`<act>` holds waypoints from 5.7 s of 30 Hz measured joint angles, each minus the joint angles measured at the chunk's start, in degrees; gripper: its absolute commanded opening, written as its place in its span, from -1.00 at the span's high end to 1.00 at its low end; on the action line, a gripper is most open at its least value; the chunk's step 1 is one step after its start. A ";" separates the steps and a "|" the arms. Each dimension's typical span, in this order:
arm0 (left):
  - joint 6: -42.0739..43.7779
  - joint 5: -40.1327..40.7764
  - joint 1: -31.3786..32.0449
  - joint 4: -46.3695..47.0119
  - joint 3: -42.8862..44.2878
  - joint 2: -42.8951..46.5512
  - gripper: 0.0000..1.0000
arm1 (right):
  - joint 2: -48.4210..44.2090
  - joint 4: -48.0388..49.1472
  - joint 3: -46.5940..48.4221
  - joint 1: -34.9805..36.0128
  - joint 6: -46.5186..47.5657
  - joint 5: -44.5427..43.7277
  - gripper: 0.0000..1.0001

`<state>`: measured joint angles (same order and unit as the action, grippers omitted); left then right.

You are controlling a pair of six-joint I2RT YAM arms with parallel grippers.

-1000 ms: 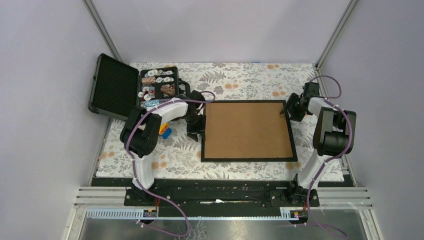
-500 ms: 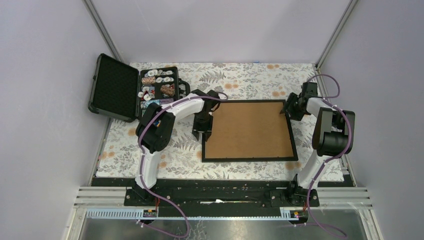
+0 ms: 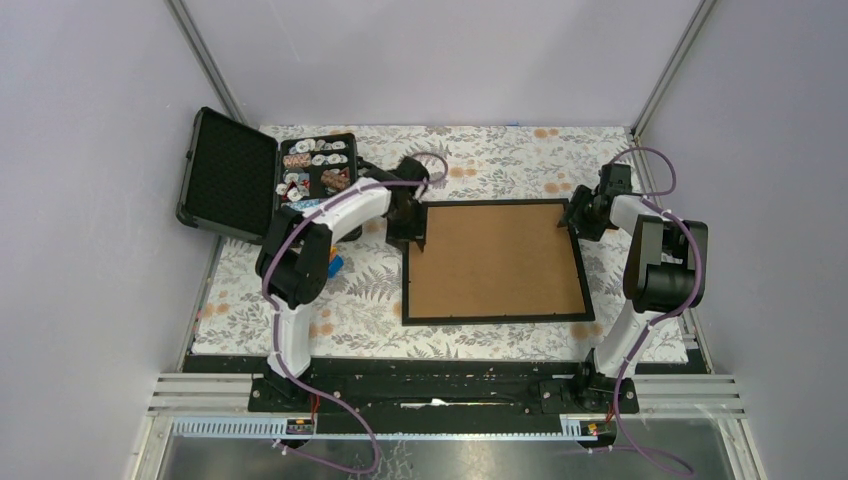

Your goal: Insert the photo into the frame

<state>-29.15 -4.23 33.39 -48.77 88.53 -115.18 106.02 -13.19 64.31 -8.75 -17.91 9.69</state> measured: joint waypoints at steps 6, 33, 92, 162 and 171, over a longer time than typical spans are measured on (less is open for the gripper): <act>0.72 -2.91 -8.46 2.62 6.08 -3.10 0.20 | 0.00 0.00 0.00 0.24 0.04 0.00 -0.26; 2.23 -2.62 -11.43 1.97 12.26 -10.95 0.16 | 0.00 -0.13 0.02 0.66 0.13 0.35 -0.25; 0.57 4.81 -6.69 -3.04 22.56 -17.57 0.03 | 0.11 -0.35 0.20 0.98 0.76 0.00 -0.26; -5.81 -24.20 20.24 26.93 -22.23 9.11 -0.93 | -4.94 -12.46 4.15 7.69 -4.37 -16.24 -0.97; 1.42 -7.39 -5.70 19.63 -0.26 5.60 -0.97 | -16.11 -16.26 -5.29 7.93 -4.39 -3.89 -0.99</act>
<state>-27.73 -11.62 27.68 -29.15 88.27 -109.58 89.91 -29.45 59.02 -0.82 -22.31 5.80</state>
